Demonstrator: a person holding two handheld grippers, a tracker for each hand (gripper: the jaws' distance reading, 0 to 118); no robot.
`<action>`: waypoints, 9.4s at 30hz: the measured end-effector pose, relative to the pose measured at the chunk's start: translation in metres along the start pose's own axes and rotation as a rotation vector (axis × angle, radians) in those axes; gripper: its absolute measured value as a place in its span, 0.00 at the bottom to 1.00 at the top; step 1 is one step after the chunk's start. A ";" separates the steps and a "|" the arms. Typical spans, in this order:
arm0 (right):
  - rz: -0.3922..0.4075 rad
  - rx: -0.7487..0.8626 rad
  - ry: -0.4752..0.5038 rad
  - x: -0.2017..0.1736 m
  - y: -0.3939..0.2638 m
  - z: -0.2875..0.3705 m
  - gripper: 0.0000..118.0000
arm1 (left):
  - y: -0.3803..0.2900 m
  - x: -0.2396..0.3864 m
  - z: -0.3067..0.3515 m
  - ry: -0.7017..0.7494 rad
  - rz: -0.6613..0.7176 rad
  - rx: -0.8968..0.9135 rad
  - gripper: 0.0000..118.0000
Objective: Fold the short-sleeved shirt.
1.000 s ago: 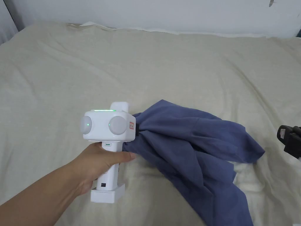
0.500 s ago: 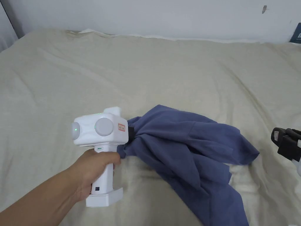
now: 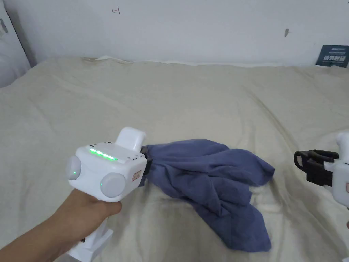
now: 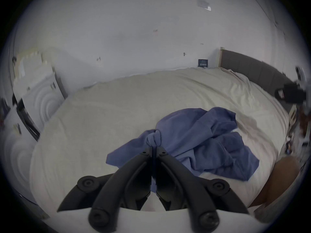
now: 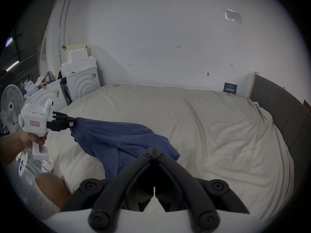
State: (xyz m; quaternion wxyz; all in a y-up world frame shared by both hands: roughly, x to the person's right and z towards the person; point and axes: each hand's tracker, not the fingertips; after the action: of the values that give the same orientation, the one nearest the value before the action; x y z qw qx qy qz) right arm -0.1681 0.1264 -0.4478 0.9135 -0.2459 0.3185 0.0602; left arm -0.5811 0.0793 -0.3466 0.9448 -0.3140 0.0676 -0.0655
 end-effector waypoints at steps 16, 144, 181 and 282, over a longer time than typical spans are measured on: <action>-0.007 -0.001 0.020 0.008 -0.017 0.042 0.00 | -0.016 -0.027 -0.009 -0.003 0.152 -0.063 0.81; 0.250 -0.257 0.251 -0.012 -0.057 -0.086 0.03 | -0.110 -0.103 -0.051 -0.174 0.272 -0.196 0.03; 0.160 0.350 0.041 -0.007 0.201 0.100 0.03 | 0.180 -0.107 0.195 0.123 0.215 0.457 0.02; 0.070 -0.281 -0.021 0.103 -0.140 0.039 0.91 | -0.129 -0.109 0.139 0.194 0.200 -0.013 0.50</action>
State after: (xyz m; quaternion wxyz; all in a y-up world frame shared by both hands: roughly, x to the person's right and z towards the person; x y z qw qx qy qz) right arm -0.0279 0.0187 -0.4268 0.8707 -0.3594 0.3057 0.1387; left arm -0.6752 0.0757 -0.1491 0.9335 -0.3041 0.1902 -0.0005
